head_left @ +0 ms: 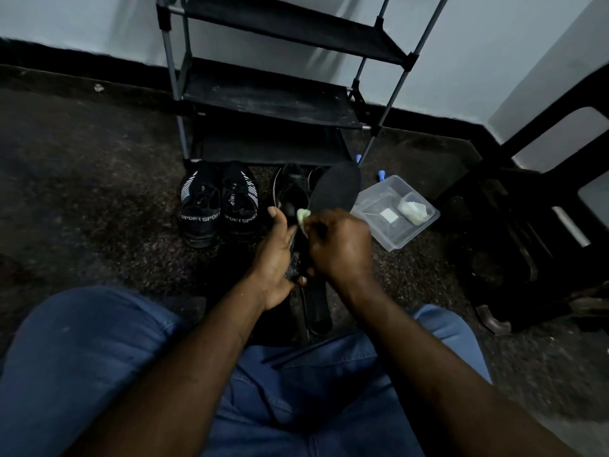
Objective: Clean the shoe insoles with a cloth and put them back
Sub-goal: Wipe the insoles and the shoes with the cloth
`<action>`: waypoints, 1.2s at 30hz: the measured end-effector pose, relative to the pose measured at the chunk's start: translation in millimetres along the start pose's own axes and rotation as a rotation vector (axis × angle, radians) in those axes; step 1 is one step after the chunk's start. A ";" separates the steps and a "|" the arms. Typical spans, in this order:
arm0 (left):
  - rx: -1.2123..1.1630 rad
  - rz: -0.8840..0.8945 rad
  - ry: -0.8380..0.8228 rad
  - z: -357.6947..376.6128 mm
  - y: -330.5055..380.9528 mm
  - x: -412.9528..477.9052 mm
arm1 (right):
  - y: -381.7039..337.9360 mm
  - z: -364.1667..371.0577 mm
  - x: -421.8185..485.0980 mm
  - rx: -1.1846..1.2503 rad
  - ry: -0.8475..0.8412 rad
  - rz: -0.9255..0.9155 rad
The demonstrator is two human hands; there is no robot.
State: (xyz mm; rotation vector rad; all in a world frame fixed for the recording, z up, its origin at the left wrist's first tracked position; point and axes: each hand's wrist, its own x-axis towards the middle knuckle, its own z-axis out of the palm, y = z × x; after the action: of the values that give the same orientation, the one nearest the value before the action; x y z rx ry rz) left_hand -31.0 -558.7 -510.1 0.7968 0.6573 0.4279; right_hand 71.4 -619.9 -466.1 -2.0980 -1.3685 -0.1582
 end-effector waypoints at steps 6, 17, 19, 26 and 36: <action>-0.026 0.002 0.036 -2.9 -4.5 3.5 | -14.7 1.8 -14.4 0.011 -0.092 -0.131; 0.019 0.023 0.066 -0.6 -4.8 5.3 | -13.0 -2.5 -10.4 0.028 -0.101 -0.122; 0.048 0.020 0.039 1.6 -3.2 1.9 | 0.7 -2.1 2.7 -0.003 -0.052 0.013; 0.016 0.044 0.134 -1.4 -4.4 3.2 | -17.2 -4.3 -16.1 -0.019 -0.131 -0.182; 0.035 0.031 0.158 0.0 -1.1 1.2 | -18.7 -2.7 -18.8 -0.030 -0.117 -0.123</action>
State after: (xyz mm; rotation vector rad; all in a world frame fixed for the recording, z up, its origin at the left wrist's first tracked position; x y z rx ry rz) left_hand -30.0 -558.7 -511.4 0.8122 0.8015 0.5123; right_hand 47.4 -631.2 -463.7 -2.0759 -1.5751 -0.1080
